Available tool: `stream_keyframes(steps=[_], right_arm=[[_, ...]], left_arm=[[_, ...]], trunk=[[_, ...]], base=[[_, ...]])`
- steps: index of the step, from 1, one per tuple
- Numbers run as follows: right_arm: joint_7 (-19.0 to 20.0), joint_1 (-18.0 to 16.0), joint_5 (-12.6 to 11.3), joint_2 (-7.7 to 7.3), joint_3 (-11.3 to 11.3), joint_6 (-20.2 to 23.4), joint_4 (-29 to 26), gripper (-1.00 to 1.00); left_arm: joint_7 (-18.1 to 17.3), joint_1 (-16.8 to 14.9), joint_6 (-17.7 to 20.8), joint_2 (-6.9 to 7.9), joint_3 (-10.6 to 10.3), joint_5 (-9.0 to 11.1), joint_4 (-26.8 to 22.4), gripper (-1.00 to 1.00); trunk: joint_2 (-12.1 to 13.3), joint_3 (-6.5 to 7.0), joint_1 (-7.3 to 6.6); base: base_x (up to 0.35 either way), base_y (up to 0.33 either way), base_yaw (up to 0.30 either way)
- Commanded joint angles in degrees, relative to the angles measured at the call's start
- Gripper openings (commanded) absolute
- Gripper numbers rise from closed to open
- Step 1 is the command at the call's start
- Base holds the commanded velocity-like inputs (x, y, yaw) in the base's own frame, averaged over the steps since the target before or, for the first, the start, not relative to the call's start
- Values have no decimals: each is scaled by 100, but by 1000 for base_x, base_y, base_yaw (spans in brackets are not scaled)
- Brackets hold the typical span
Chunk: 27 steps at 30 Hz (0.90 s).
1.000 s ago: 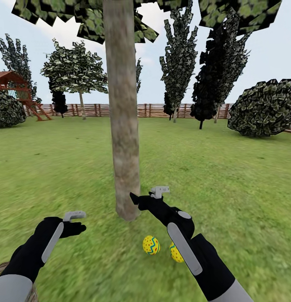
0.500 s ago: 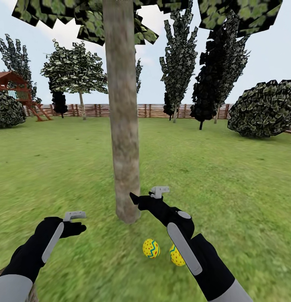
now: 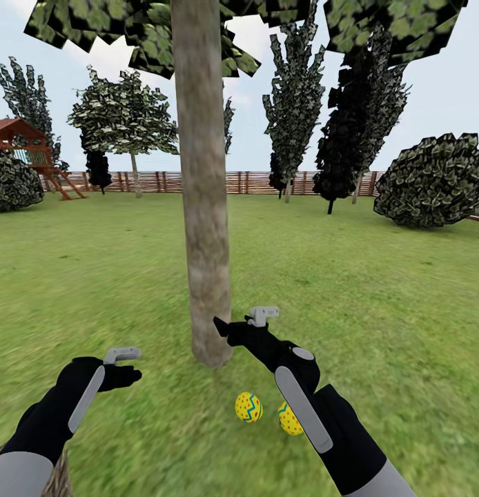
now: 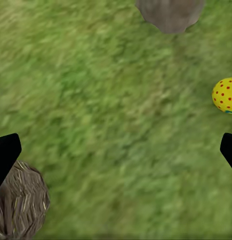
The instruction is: Take the three Easter eggs out of the wicker basket on the lawn in the garden, then place them on the lawn next to a single tree (choose any tree) so that all three eggs are next to the same tree and none are left in the basket.
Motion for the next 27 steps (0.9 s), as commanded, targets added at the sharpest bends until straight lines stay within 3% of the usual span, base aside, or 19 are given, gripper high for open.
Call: stream_keyframes(steps=[1, 27], right_arm=[[-56, -5, -60, 0, 7, 17, -8, 100], [-56, -5, -60, 4, 13, 17, -8, 100]], left_arm=[[23, -3, 23, 1, -7, 35, -5, 100], [27, -3, 18, -27, -22, 35, -6, 100]], trunk=[[38, 12, -23], [1081, 478, -595]], base=[[-12, 0, 0], [-1, 0, 0]])
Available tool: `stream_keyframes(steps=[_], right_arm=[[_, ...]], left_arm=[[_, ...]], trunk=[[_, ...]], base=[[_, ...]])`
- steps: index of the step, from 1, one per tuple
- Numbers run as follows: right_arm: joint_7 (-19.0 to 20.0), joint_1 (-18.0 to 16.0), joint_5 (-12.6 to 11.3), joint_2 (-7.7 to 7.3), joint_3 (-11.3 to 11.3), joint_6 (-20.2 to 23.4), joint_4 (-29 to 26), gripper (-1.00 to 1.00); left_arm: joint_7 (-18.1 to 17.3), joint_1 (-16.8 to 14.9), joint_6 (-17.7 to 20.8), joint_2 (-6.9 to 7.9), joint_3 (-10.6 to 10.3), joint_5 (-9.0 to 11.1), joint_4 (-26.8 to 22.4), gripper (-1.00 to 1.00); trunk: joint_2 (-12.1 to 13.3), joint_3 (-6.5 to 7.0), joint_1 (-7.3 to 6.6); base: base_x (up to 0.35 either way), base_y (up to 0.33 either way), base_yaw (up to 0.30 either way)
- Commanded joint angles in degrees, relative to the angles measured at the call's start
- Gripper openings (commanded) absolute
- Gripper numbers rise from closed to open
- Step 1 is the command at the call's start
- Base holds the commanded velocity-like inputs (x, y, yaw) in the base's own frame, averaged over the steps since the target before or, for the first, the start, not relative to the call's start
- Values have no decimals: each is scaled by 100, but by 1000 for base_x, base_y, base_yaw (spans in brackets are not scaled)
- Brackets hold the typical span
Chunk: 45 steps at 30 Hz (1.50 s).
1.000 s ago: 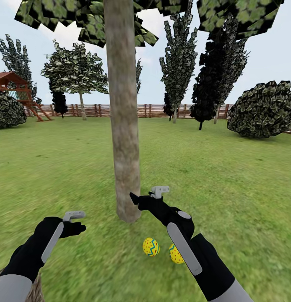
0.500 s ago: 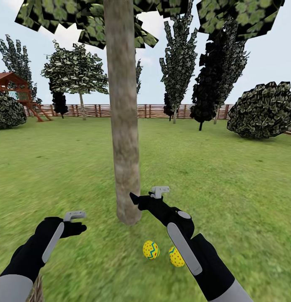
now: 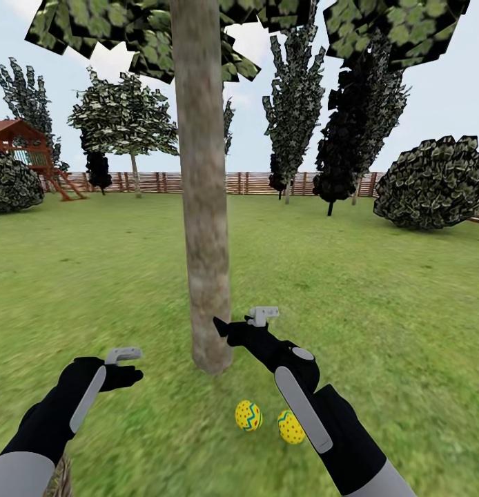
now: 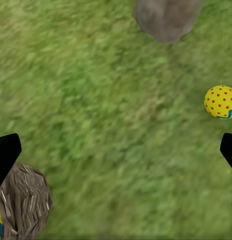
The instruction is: Take the three Easter eggs out of the wicker basket on the lawn in the garden, then place them on the lawn next to a single tree (choose any tree) so that all three eggs are next to the same tree and none are left in the basket.
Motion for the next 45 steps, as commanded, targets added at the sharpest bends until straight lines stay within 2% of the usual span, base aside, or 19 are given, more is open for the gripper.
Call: stream_keyframes(steps=[1, 45], right_arm=[[-55, -5, -60, -1, 8, 17, -8, 100], [-63, -5, -60, 5, 16, 13, 29, 100]], left_arm=[[25, -3, 22, 4, -11, 35, -5, 100], [28, -3, 13, 0, -29, 35, -4, 100]], trunk=[[38, 12, -23], [1803, 802, -989]], base=[[0, 0, 0], [0, 0, 0]])
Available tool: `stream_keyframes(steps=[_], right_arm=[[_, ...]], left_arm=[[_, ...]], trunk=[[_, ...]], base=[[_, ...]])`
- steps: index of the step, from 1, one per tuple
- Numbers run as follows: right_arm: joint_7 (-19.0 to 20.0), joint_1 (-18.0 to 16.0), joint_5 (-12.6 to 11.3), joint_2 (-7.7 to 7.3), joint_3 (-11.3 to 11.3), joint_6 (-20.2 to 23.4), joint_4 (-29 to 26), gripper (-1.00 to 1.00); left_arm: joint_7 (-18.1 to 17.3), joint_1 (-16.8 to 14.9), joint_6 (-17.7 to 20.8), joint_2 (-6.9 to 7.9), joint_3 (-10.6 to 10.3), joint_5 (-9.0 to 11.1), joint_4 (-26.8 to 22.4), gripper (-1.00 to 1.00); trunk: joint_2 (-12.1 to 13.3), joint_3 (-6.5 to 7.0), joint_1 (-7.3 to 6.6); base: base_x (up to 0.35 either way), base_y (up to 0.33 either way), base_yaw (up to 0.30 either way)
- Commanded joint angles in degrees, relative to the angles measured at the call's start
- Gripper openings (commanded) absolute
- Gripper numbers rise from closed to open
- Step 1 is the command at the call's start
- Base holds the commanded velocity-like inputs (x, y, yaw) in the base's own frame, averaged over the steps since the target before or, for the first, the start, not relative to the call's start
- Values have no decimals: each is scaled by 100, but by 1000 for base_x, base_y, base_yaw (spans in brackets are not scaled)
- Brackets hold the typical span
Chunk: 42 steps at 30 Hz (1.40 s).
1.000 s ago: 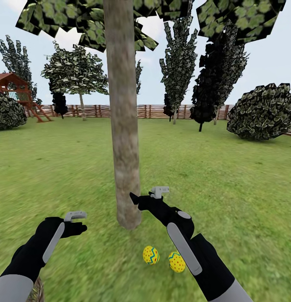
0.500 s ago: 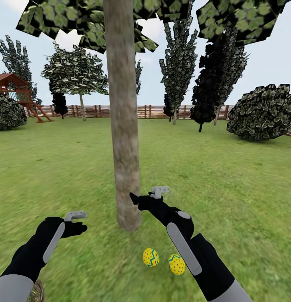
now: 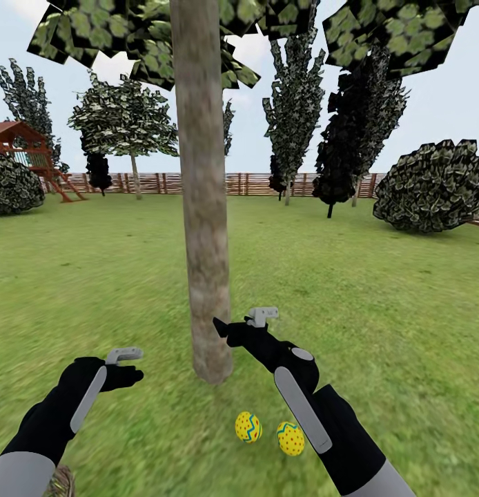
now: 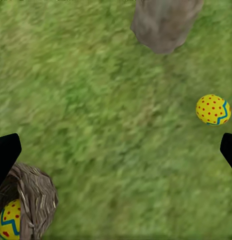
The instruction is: Take the three Easter eggs out of the wicker basket on the lawn in the garden, then place them on the lawn next to a single tree (choose any tree) so that all three eggs are next to the same tree and none are left in the basket.
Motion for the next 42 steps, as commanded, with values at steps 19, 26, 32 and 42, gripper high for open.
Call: stream_keyframes(steps=[19, 26, 32, 42], right_arm=[[-55, -5, -60, 1, 14, 12, 35, 100], [-55, -5, -49, 7, 18, 12, 113, 100], [-55, -5, 163, 13, 19, 6, 135, 100], [-55, -5, 252, 17, 19, 4, 139, 100]], left_arm=[[24, -4, 17, 1, -20, 34, -4, 100], [24, -4, 18, 0, -21, 34, 0, 100], [24, -4, 13, -5, -23, 46, 171, 100], [24, -5, 4, -8, -24, 52, 319, 100]], trunk=[[759, 335, -418], [1040, 460, -572], [1281, 568, -703], [1682, 748, -923]], base=[[0, 0, 18], [0, 0, 241], [0, 0, 282], [0, 0, 287]])
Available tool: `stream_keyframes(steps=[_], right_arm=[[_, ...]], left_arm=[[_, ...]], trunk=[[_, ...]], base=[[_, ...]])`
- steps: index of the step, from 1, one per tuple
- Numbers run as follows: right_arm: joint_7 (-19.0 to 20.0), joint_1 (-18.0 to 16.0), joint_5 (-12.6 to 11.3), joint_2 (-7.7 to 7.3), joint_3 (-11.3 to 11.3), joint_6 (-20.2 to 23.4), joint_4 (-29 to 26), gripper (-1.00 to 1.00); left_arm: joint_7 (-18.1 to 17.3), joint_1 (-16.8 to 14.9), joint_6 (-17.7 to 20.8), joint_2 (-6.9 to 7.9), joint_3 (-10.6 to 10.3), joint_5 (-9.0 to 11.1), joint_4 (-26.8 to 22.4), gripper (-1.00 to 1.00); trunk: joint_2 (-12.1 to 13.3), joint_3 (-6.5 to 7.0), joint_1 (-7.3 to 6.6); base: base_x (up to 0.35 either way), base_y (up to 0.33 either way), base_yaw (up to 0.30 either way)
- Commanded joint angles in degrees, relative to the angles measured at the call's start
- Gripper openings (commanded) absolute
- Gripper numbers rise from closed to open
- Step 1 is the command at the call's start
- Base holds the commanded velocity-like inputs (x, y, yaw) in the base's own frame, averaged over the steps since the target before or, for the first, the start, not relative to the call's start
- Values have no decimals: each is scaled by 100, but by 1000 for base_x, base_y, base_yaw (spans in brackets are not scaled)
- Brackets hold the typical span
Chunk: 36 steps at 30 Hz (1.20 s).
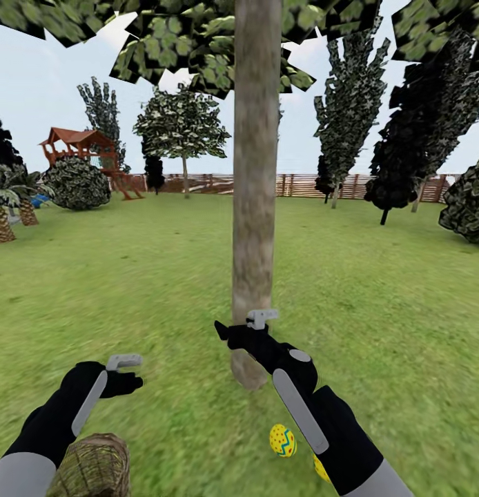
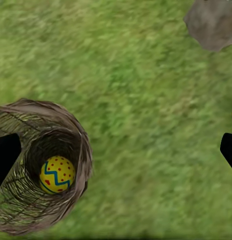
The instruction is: Take the three Easter eggs out of the wicker basket on the lawn in the garden, then place them on the lawn next to a single tree (choose any tree) so that all three eggs are next to the same tree and none are left in the basket.
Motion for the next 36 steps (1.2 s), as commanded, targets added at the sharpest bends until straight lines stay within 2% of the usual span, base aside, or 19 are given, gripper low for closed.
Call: stream_keyframes(steps=[1, 23, 36], right_arm=[[-55, -5, -60, -1, 7, 18, -9, 100], [-55, -5, -57, 2, 9, 18, -2, 100], [-55, -5, -52, 7, 9, 18, -1, 100]], left_arm=[[24, -5, 20, 4, -12, 32, -3, 100], [24, -8, 20, 13, -7, 26, 89, 100], [5, -20, -247, 40, 56, 44, 1270, 100]], trunk=[[37, 11, -22], [919, 406, -505], [1440, 639, -791]], base=[[0, 0, 288], [0, 0, 288], [0, 0, 285]])
